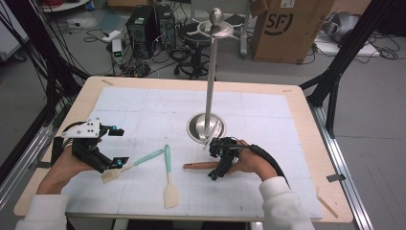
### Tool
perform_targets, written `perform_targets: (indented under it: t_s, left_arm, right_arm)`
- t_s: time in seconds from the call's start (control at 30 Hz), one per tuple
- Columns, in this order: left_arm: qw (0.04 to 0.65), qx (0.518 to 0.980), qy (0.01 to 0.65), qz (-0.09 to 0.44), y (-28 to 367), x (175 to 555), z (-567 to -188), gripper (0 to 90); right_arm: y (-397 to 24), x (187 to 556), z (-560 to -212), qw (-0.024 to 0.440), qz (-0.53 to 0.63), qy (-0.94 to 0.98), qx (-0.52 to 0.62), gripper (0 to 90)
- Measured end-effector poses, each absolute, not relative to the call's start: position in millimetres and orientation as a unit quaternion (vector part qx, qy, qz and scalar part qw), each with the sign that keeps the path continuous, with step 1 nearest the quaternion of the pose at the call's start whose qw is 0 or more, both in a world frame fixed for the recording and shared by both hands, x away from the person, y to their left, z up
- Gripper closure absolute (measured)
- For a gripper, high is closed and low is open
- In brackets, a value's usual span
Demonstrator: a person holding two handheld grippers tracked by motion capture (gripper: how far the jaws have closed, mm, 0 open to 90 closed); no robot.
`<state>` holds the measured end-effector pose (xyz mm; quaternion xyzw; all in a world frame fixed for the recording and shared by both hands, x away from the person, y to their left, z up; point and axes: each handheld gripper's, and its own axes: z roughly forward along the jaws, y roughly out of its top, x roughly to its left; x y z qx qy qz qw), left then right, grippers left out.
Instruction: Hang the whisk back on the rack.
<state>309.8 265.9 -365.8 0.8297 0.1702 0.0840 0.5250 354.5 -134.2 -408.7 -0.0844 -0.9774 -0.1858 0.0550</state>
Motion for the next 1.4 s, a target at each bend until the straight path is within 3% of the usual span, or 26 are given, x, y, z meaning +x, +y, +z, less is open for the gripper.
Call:
perform_targets:
  t_s: [0.8,1.2,1.4]
  left_arm:
    - [0.523,0.83,0.172,0.084,266,310,-366,1.7]
    - [0.523,0.83,0.173,0.085,266,310,-366,1.7]
    - [0.522,0.831,0.173,0.084,266,311,-366,1.7]
  right_arm:
    - [-128,348,-411,0.077,-0.149,-0.984,-0.063,45.0]
    - [-122,348,-410,0.04,-0.123,-0.99,-0.06,66.9]
    - [-120,344,-410,0.018,-0.12,-0.992,-0.026,69.4]
